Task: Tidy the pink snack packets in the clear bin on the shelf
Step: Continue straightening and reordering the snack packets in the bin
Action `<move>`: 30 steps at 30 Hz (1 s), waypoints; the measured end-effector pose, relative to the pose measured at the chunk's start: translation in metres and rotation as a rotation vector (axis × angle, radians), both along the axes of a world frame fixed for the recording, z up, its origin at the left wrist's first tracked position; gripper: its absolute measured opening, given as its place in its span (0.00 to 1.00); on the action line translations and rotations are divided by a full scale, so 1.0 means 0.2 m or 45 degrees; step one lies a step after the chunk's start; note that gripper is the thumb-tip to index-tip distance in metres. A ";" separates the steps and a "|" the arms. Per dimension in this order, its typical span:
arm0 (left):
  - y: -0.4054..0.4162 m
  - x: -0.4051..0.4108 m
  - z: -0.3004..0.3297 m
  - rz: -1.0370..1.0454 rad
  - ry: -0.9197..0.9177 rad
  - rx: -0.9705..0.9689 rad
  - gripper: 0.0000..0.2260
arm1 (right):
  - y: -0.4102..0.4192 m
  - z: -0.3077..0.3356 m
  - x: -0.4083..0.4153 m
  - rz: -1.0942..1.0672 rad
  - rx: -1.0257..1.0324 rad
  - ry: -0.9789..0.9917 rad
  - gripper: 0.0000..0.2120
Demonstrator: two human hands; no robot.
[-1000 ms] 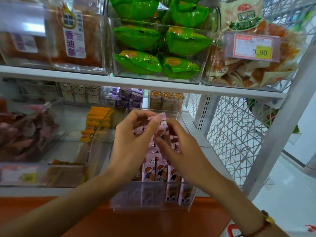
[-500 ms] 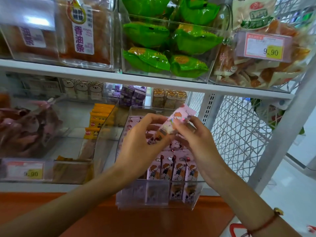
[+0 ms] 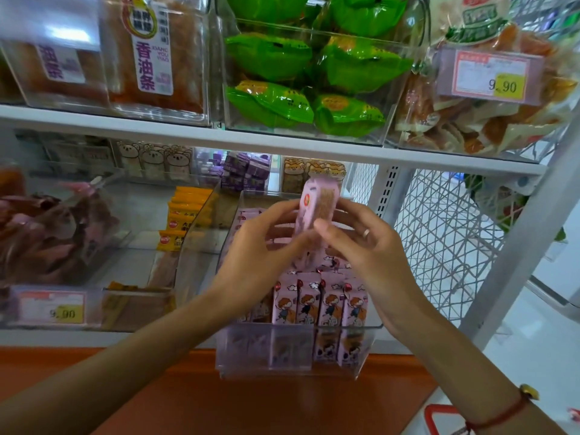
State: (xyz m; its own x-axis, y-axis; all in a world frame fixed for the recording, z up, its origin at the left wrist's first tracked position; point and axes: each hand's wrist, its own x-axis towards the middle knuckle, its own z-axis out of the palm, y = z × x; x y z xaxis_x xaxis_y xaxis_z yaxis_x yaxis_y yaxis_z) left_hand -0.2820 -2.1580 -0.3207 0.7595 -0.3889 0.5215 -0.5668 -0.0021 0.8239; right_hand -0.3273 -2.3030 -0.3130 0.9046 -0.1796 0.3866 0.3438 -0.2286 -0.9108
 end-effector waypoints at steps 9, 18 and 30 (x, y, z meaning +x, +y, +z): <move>0.02 0.02 -0.01 -0.348 0.771 0.066 0.10 | -0.02 -0.04 0.01 -0.080 0.088 0.186 0.15; 0.03 0.03 -0.01 -0.048 0.014 0.069 0.16 | -0.02 -0.02 -0.02 0.087 -0.108 -0.083 0.19; 0.02 0.03 -0.01 0.056 0.431 -0.238 0.23 | 0.01 -0.07 -0.04 -0.060 -0.501 -0.136 0.34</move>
